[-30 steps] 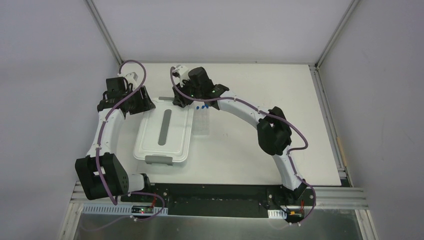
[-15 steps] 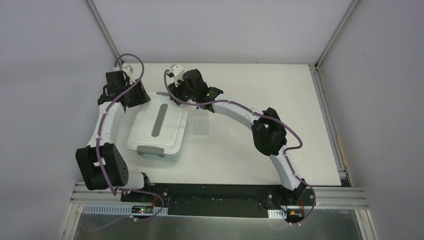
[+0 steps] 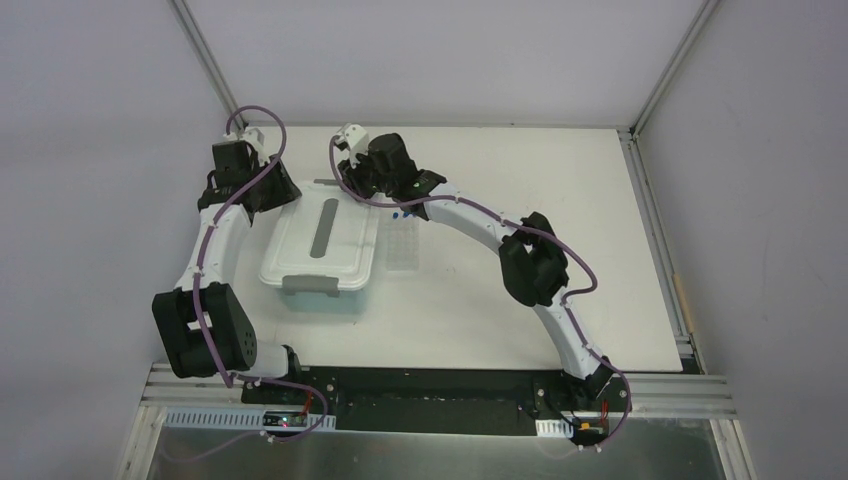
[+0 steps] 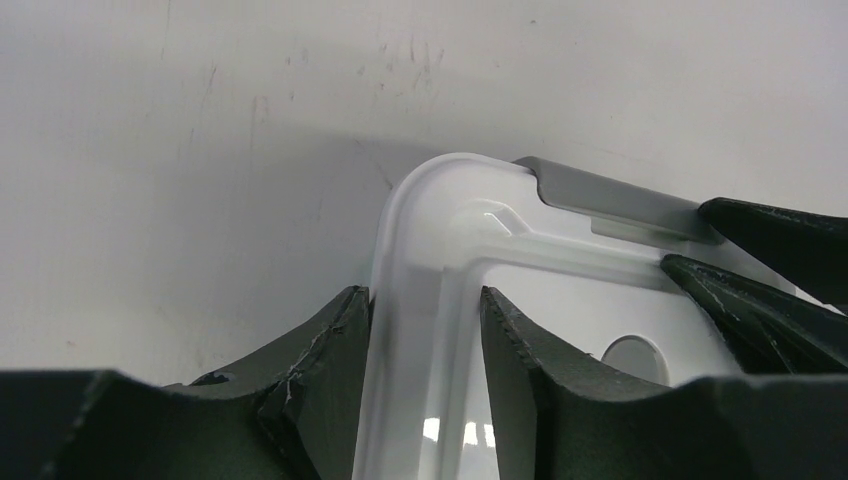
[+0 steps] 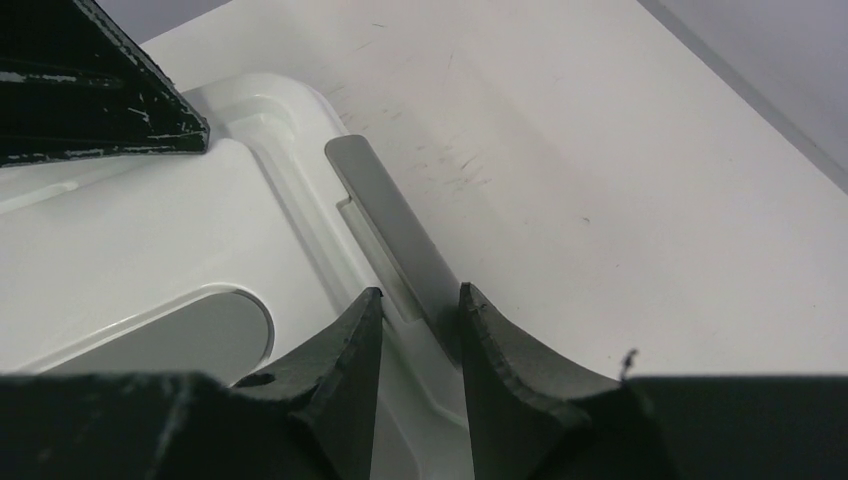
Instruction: Organize the chemistry lab equipment
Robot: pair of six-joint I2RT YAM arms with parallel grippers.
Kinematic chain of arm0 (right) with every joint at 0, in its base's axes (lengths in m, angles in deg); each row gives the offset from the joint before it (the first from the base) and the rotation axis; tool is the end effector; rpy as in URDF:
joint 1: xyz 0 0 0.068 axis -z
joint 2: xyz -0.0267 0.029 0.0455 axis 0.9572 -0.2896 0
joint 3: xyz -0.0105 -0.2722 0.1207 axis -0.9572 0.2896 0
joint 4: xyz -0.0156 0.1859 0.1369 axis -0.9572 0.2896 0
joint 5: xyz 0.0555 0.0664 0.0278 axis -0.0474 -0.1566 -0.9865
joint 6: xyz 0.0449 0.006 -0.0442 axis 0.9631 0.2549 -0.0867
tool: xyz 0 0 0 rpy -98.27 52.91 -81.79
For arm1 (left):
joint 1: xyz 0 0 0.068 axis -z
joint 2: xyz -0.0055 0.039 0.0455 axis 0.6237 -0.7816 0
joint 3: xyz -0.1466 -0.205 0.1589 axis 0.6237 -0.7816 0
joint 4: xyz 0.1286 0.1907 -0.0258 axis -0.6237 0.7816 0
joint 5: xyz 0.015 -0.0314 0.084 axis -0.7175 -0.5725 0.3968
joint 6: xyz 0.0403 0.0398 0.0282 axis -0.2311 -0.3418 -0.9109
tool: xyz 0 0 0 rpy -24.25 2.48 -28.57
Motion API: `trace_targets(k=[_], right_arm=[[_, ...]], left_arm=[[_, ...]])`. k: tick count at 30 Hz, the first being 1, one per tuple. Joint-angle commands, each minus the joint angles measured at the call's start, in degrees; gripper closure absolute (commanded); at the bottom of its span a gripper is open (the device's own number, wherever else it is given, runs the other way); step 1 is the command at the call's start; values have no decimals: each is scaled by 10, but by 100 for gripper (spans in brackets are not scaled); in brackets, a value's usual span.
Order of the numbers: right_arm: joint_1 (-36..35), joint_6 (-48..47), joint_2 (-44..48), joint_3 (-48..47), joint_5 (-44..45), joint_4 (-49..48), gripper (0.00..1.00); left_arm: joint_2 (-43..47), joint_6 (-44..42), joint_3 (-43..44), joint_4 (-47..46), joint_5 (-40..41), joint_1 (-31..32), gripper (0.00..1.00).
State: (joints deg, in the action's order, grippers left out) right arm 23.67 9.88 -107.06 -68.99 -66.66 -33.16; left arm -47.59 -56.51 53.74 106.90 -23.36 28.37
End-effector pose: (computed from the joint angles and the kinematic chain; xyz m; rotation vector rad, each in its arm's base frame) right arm 0.3529 0.4244 0.3006 -1.1271 1.4649 0.5128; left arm 0.2924 0.0389 0.3299 -0.2464 2.1426 -0.3214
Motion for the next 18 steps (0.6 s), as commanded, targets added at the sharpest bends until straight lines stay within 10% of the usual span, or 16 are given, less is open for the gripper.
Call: trace_targets(k=[1,18], right_arm=[[-1,-20,-3,19,-11,-21,95],[-20,-15,56,106,4,-62,71]], left_arm=[[35,37,-35,63,-62,12,56],[103,54,-84,68,-47,12,51]])
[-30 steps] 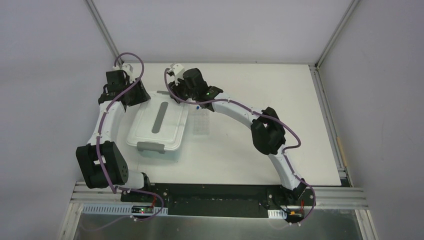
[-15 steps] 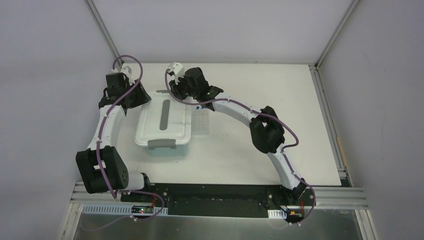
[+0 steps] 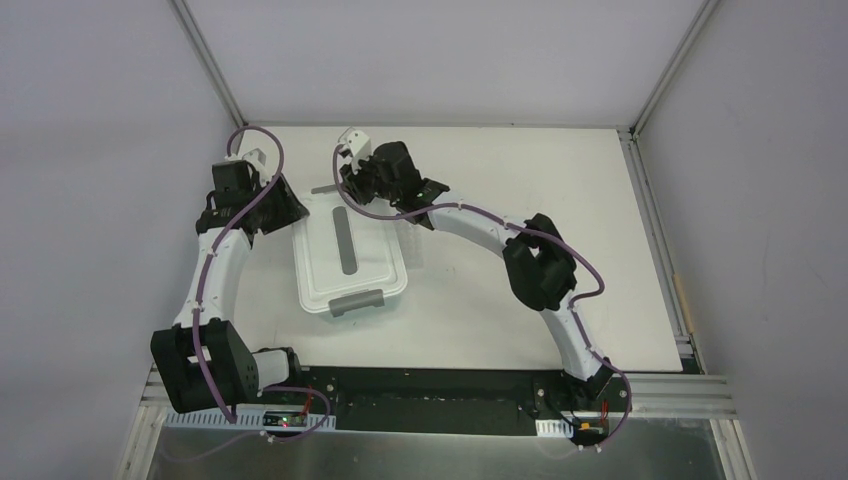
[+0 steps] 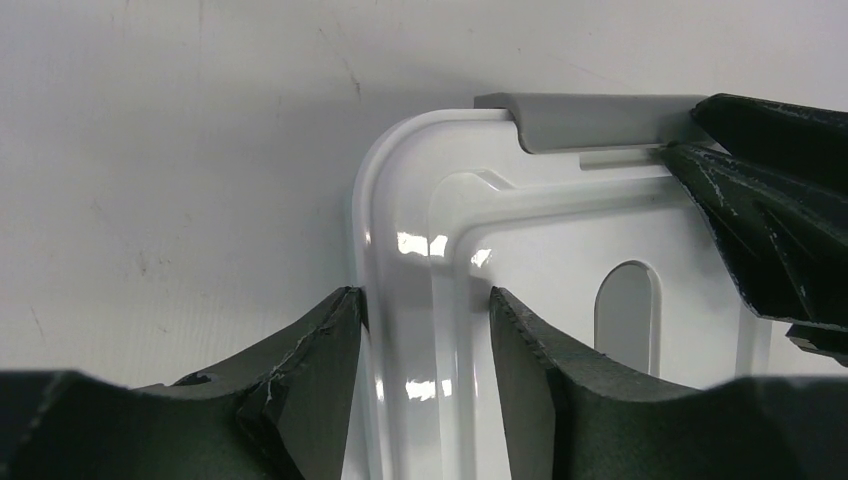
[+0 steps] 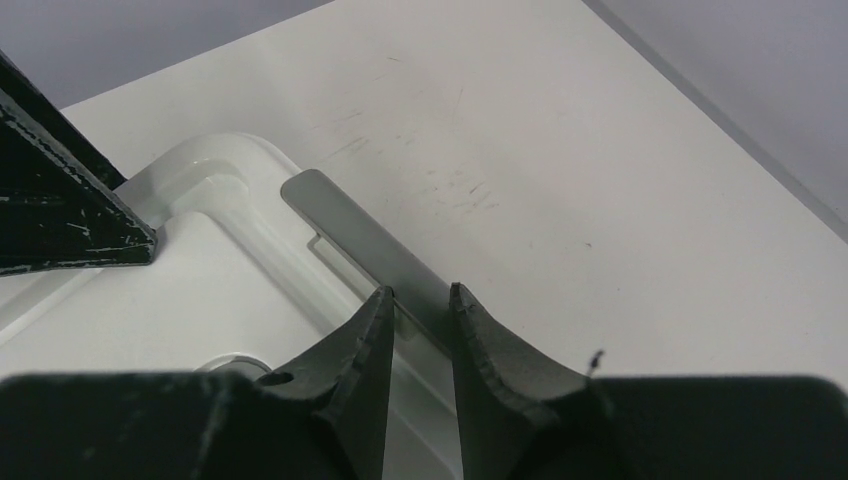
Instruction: Organize the chemistry lab equipment
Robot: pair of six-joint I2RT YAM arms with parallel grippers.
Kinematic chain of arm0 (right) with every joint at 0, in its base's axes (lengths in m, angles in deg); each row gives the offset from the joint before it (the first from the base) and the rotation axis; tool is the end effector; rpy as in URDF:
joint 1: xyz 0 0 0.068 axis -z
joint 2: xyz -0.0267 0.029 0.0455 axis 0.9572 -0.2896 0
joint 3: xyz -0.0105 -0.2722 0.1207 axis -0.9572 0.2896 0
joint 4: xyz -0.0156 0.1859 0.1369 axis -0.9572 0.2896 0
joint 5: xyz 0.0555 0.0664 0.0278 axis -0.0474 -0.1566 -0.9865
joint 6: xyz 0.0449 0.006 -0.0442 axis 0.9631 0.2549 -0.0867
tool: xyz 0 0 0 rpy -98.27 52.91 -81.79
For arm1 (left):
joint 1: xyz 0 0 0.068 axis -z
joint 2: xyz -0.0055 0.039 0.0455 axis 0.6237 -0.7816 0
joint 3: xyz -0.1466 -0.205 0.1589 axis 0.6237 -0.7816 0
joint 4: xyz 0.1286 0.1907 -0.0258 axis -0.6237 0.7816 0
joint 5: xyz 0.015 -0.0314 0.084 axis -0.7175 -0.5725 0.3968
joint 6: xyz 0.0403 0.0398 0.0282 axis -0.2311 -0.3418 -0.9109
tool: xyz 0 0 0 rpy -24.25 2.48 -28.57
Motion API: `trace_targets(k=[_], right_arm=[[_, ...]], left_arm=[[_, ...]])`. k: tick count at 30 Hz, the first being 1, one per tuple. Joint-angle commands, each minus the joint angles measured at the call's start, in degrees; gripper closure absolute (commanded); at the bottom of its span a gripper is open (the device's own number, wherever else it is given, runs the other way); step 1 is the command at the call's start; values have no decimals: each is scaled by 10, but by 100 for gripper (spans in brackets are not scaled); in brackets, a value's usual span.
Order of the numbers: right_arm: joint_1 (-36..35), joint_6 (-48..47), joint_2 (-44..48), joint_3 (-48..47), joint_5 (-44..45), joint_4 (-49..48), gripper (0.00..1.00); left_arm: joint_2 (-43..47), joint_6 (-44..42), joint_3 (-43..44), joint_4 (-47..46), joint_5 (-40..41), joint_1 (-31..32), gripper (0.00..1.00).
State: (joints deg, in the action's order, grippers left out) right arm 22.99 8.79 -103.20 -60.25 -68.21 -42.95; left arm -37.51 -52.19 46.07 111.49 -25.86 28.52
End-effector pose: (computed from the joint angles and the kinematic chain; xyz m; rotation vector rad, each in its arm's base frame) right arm 0.3380 0.4188 0.3046 -1.1198 1.3620 0.5397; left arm 0.2410 0.0270 0.3233 -0.3132 2.1740 -0.4181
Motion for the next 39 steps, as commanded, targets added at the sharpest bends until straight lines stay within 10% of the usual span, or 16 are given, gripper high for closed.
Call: trace_targets(k=[1,23,33,39], right_arm=[[-16,-5,15,18,31,34,71],[-5,5,-46,-50,121,0,66],[-5,46,49,30,60,-2,14],[5,106,152,130,38,-25,1]], left_arm=[[-6,9,-4,21,-21,10,52],[-116,7,78,-47,11,10,62],[-94,-5,100,-46,22,9,49],[-61,-10,110,-47,35,9,20]])
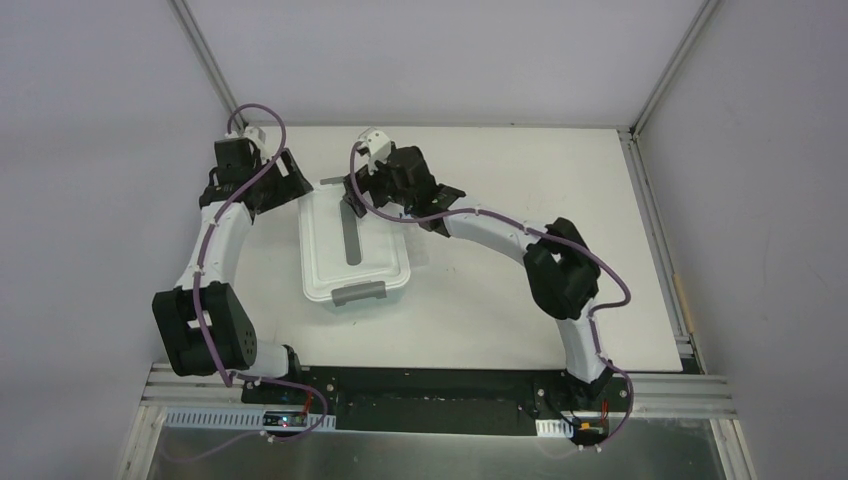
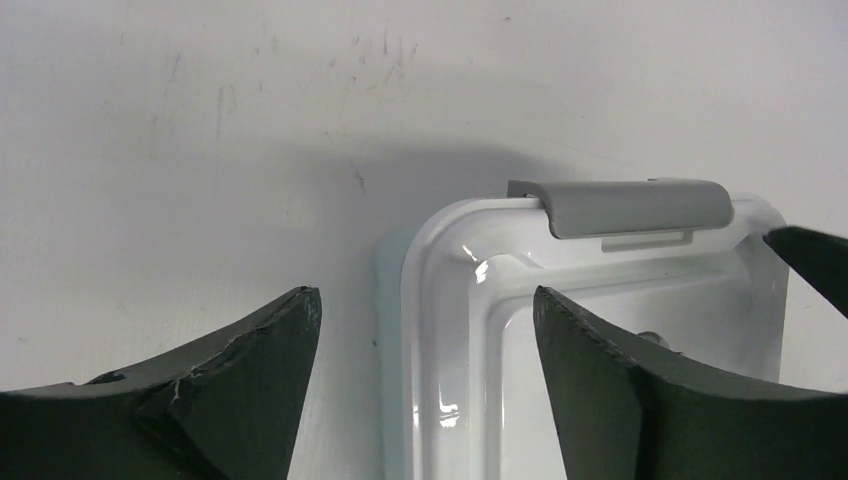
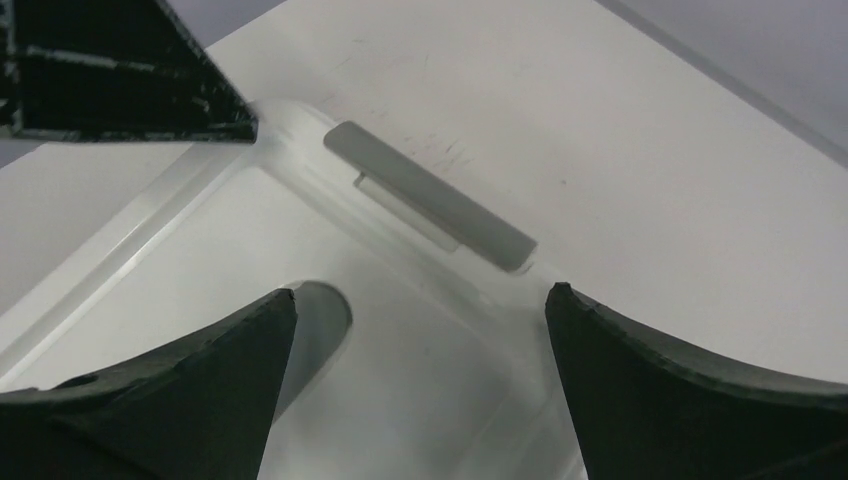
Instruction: Organize the chemistry lab equipment
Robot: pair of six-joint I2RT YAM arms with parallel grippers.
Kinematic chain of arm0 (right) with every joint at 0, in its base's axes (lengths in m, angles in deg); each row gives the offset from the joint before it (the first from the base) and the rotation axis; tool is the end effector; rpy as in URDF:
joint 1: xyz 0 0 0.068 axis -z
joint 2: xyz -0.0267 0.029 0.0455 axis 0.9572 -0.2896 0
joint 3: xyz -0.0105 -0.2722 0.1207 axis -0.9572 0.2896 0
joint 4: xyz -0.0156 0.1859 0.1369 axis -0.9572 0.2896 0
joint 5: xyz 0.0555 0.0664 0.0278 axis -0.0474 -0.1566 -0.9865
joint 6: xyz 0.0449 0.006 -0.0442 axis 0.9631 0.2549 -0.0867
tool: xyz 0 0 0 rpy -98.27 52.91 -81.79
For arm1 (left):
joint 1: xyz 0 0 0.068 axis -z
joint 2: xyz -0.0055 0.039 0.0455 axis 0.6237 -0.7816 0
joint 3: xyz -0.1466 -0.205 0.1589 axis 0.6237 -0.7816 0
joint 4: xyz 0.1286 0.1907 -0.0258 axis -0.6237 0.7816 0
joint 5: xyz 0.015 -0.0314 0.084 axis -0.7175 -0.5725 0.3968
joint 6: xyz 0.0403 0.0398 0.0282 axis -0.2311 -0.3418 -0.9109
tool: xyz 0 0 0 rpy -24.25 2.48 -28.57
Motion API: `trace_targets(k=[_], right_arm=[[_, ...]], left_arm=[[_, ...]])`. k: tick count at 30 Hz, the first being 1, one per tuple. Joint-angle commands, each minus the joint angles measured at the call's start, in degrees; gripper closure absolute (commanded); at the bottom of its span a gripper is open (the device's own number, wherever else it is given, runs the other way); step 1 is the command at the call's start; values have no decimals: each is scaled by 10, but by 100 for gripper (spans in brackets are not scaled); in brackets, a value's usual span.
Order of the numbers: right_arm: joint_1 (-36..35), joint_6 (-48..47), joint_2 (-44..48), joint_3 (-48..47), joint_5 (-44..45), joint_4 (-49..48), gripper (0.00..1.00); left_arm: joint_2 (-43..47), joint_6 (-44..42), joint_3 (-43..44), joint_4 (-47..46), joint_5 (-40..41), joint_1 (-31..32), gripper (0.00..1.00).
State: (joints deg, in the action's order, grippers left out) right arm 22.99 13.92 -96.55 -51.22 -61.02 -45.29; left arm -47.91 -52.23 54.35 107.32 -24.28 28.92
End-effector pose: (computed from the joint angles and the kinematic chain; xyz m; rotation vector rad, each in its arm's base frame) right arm 0.3247 0.3935 0.3143 -0.9802 1.4638 0.4967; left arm 0.2941 0.0356 0.3312 -0.3082 2.1417 -0.3875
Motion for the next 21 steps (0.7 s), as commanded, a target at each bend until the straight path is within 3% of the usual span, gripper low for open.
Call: trace_targets(k=[1,7,15,21], right_arm=[[12,71,98,51,-34,1,1],[70,195,179,129,-7,32,1],[189,319,320,266,123,129,1],[272,317,457,387,245,193,1]], left_arm=[[51,-11,27,-5,24,5,17],[122,-19,10,-5,62,6,11],[275,-28,-60,-19,116,6,6],[405,-25,-125,-17,167,7,4]])
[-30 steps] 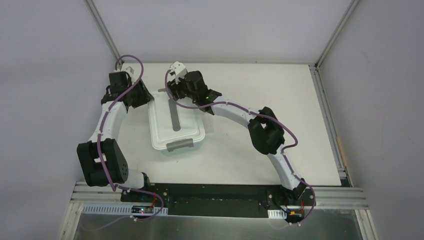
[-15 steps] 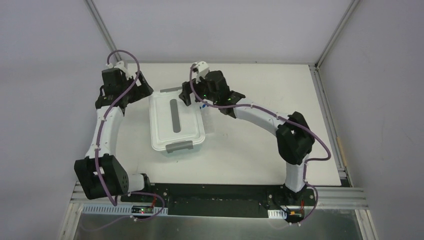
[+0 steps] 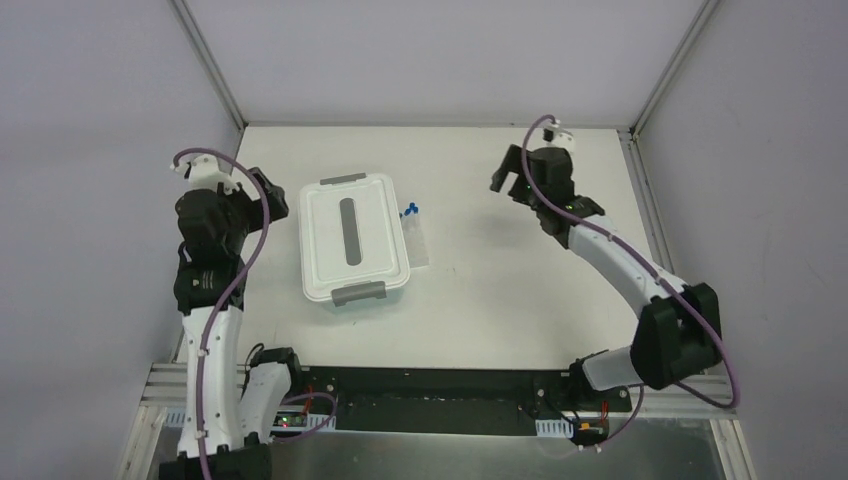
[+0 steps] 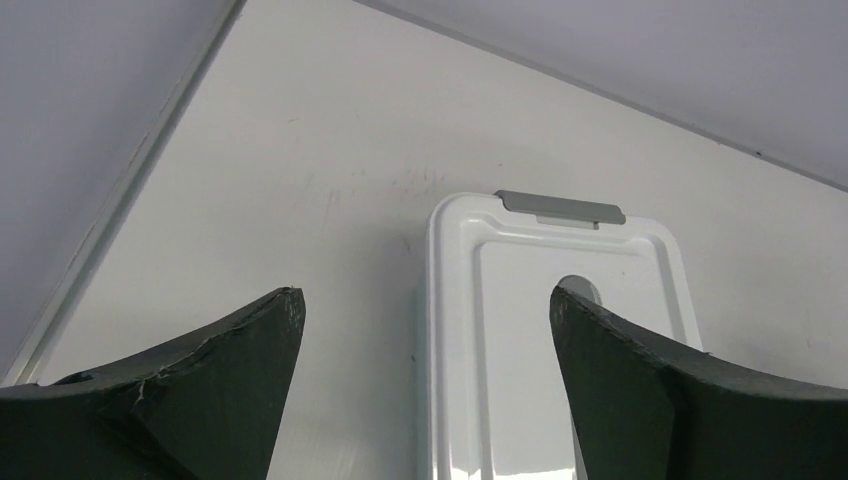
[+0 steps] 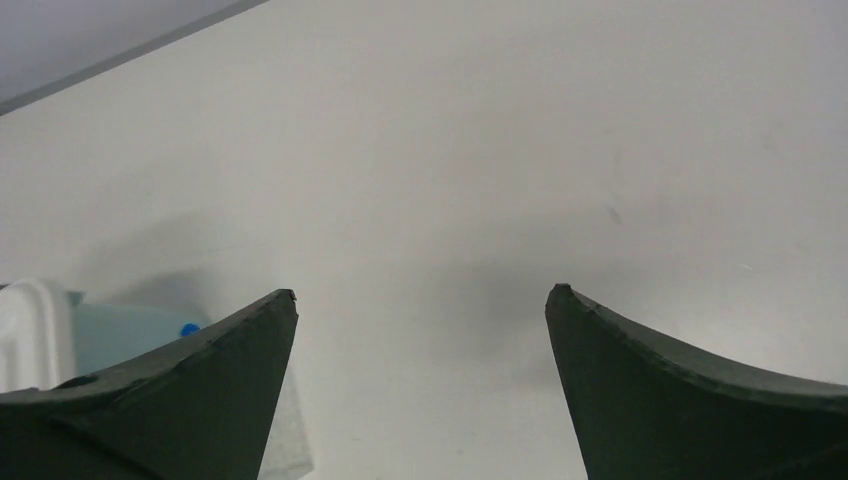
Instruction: Organize the chemistry lab equipment
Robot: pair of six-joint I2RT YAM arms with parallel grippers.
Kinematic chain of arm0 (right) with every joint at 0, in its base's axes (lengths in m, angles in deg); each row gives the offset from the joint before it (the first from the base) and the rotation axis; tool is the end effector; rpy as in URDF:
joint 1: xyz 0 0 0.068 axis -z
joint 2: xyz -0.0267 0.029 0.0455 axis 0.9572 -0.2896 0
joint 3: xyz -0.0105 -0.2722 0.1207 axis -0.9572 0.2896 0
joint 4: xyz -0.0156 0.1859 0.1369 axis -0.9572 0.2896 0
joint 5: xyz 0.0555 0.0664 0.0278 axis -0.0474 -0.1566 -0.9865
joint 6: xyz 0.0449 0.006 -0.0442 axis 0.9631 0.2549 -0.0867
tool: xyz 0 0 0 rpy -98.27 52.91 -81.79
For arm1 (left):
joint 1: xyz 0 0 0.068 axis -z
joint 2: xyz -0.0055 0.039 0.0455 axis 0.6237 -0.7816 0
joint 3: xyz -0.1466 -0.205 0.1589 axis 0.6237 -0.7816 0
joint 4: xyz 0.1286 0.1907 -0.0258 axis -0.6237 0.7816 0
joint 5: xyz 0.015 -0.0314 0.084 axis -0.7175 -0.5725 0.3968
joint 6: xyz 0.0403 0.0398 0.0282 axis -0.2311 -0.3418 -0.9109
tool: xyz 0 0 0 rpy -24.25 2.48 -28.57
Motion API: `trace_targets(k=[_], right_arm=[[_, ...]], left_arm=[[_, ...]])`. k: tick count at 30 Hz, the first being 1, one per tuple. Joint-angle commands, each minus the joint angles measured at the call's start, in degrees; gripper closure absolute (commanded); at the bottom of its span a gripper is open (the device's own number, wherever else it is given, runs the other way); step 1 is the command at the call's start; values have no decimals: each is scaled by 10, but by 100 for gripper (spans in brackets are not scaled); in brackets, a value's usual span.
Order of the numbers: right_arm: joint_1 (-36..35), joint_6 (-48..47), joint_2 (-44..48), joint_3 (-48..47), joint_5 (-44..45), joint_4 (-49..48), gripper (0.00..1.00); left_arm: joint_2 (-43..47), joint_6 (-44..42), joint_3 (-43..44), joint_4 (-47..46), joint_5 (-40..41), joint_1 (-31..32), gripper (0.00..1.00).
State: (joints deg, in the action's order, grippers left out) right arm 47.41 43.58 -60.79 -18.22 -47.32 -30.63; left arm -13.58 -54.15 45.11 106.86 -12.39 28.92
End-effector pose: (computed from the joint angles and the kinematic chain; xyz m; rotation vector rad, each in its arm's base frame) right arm 0.3015 0.1355 0.3415 -0.0625 1.9467 0.2894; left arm 0.1419 0.0197 0.3992 -0.2851 1.7002 -0.1351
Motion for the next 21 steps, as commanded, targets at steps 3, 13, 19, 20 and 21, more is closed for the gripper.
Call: trace_targets(k=[3,13,19,20,21], right_arm=[[44,-23,184,110,185,37,1],[53,-131,361,242,257,-73,1],[53,-136,391,261,268,-80,1],[53,-138,394,262,268,-82,1],[53,-141,396,263,269,-83,1]], left_arm=[[104,-1,-55,-2,72,6,4],[163,3,-94,1,106,6,2],[155,2,-87,1,119,6,1],[154,2,-86,1,121,7,1],[153,2,-86,1,122,6,1]])
